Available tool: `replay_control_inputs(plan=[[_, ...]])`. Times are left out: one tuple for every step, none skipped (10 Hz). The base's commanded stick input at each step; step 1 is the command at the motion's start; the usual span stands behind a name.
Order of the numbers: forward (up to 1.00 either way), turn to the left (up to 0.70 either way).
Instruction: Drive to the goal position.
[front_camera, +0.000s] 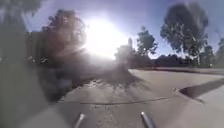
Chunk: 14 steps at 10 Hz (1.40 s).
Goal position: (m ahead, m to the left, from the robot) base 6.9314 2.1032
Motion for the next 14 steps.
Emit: replay_control_inputs(plan=[[0.95, -0.29], [0.95, -0.14], [0.95, -0.01], [0.95, -0.25], [0.95, -0.38], [0.95, -0.38], [0.95, -0.33], [0.95, -0.23], [0.95, -0.12], [0.95, -0.02], [0.95, 0.00], [0.95, 0.00], [0.95, 0.00], [0.95, 0.00]])
